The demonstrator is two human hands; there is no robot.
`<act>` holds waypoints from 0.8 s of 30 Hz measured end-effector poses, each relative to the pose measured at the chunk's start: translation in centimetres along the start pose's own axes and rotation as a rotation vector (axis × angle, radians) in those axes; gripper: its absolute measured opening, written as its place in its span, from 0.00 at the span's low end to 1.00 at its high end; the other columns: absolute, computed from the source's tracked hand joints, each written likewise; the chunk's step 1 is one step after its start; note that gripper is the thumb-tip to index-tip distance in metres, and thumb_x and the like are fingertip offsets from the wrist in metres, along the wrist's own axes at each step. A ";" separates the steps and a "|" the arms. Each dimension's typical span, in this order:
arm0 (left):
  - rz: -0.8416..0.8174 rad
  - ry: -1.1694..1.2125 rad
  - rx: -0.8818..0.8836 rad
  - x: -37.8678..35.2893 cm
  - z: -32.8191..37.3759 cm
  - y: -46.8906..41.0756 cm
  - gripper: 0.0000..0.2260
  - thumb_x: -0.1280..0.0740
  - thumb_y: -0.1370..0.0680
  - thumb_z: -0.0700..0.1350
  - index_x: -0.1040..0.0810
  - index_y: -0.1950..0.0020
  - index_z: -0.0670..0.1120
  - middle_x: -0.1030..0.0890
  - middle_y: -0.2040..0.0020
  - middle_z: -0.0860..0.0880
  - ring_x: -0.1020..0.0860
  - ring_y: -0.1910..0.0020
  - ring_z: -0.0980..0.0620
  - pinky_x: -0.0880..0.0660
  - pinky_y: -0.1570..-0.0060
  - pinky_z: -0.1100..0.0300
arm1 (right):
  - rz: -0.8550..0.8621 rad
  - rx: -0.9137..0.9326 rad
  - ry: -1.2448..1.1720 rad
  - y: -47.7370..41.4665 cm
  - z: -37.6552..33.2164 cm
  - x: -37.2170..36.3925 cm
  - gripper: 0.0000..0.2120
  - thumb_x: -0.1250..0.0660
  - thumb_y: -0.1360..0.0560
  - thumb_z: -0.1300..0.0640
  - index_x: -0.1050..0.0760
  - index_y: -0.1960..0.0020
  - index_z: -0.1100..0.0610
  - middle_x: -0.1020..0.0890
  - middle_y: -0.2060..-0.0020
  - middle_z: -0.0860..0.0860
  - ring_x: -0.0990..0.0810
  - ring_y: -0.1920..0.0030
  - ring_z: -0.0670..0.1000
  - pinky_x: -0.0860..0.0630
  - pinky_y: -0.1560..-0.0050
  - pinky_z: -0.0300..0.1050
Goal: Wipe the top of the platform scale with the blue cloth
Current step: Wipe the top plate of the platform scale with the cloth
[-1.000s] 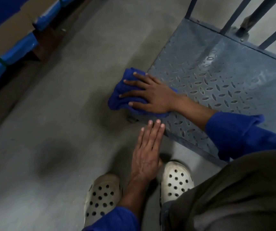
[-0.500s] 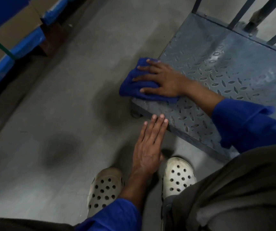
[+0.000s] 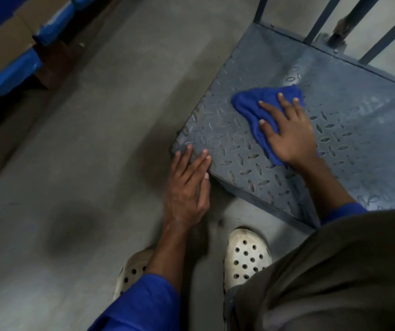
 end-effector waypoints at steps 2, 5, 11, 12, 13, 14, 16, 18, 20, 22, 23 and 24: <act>0.013 0.029 -0.008 0.0 -1.2 -1.4 0.17 0.37 0.16 0.39 0.19 0.30 0.38 0.20 0.28 0.43 0.28 0.22 0.40 0.35 0.21 0.37 | -0.012 -0.020 0.029 2.5 -1.5 0.3 0.27 0.50 0.16 0.35 0.36 0.18 0.39 0.39 0.16 0.53 0.43 0.16 0.64 0.43 0.19 0.68; -0.005 0.025 -0.035 0.1 -2.1 -3.9 0.16 0.36 0.20 0.36 0.16 0.34 0.37 0.17 0.33 0.41 0.22 0.27 0.40 0.31 0.24 0.39 | -0.116 0.096 0.075 6.8 -6.8 -1.2 0.27 0.51 0.15 0.36 0.43 0.17 0.37 0.46 0.14 0.50 0.52 0.14 0.60 0.50 0.16 0.65; -0.064 -0.085 -0.074 1.3 -2.4 -7.1 0.18 0.38 0.22 0.38 0.15 0.36 0.38 0.15 0.36 0.43 0.18 0.32 0.41 0.26 0.28 0.43 | -0.089 0.164 0.069 10.6 -9.2 -1.5 0.26 0.50 0.13 0.38 0.44 0.16 0.38 0.47 0.14 0.47 0.54 0.14 0.56 0.48 0.16 0.62; -0.066 -0.106 -0.086 1.1 -2.1 -7.1 0.18 0.38 0.22 0.38 0.15 0.37 0.38 0.15 0.36 0.42 0.18 0.32 0.40 0.26 0.27 0.43 | -0.079 0.135 0.059 11.1 -7.8 -1.1 0.26 0.50 0.14 0.39 0.43 0.16 0.37 0.46 0.14 0.46 0.52 0.14 0.56 0.47 0.16 0.62; -0.075 -0.119 -0.099 0.5 -1.6 -7.0 0.18 0.38 0.22 0.38 0.15 0.37 0.37 0.15 0.35 0.40 0.18 0.33 0.39 0.27 0.27 0.43 | -0.062 0.080 0.053 11.7 -5.8 -0.6 0.26 0.50 0.14 0.38 0.42 0.17 0.37 0.45 0.14 0.46 0.51 0.14 0.56 0.46 0.17 0.63; -0.096 -0.120 -0.109 -0.2 -1.0 -6.8 0.18 0.38 0.22 0.39 0.15 0.37 0.36 0.16 0.35 0.39 0.19 0.32 0.38 0.28 0.26 0.42 | -0.040 0.001 0.050 12.4 -3.4 -0.1 0.26 0.50 0.15 0.38 0.41 0.17 0.36 0.44 0.15 0.46 0.49 0.14 0.57 0.44 0.18 0.64; -0.151 -0.090 -0.124 -2.0 0.3 -6.5 0.19 0.38 0.22 0.39 0.16 0.35 0.35 0.18 0.32 0.37 0.21 0.29 0.36 0.30 0.25 0.40 | 0.014 -0.181 0.052 13.5 0.7 1.1 0.27 0.48 0.16 0.37 0.38 0.18 0.36 0.42 0.15 0.46 0.47 0.15 0.58 0.43 0.18 0.65; -0.196 -0.066 -0.137 -3.4 1.6 -6.4 0.20 0.39 0.21 0.40 0.18 0.33 0.35 0.20 0.29 0.36 0.24 0.27 0.35 0.30 0.24 0.39 | 0.039 -0.308 0.092 13.4 2.4 1.8 0.27 0.46 0.16 0.37 0.38 0.18 0.36 0.42 0.15 0.47 0.46 0.15 0.59 0.42 0.19 0.66; -0.236 -0.071 -0.134 -4.3 2.7 -6.2 0.22 0.40 0.21 0.41 0.20 0.30 0.35 0.22 0.28 0.36 0.25 0.25 0.35 0.32 0.22 0.41 | 0.005 -0.279 0.129 12.6 0.7 1.4 0.27 0.48 0.16 0.36 0.40 0.18 0.36 0.43 0.15 0.48 0.47 0.15 0.61 0.44 0.18 0.66; -0.255 -0.084 -0.112 -4.7 3.1 -6.2 0.24 0.42 0.20 0.42 0.22 0.28 0.34 0.23 0.26 0.36 0.27 0.24 0.35 0.35 0.21 0.41 | -0.062 -0.125 0.143 12.4 -3.2 0.2 0.27 0.49 0.15 0.37 0.42 0.17 0.36 0.46 0.14 0.48 0.50 0.14 0.60 0.47 0.17 0.65; -0.263 -0.082 -0.094 -4.7 3.2 -6.3 0.25 0.43 0.20 0.43 0.24 0.27 0.34 0.24 0.25 0.36 0.28 0.23 0.35 0.35 0.21 0.41 | -0.083 -0.057 0.142 12.6 -4.9 -0.3 0.26 0.50 0.15 0.38 0.43 0.17 0.36 0.47 0.14 0.47 0.52 0.14 0.58 0.48 0.17 0.64; -0.273 -0.081 -0.074 -4.8 3.2 -6.3 0.26 0.44 0.20 0.43 0.25 0.25 0.33 0.25 0.24 0.36 0.29 0.23 0.35 0.36 0.21 0.40 | -0.089 -0.014 0.141 12.9 -6.0 -0.5 0.26 0.49 0.14 0.38 0.43 0.16 0.37 0.48 0.14 0.47 0.53 0.14 0.57 0.48 0.17 0.63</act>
Point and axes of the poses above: each hand's wrist, its own y-axis away from the middle knuckle, its own x-axis out of the back of the hand, z = x × y, the point moved 9 cm from there along -y, towards the middle knuckle
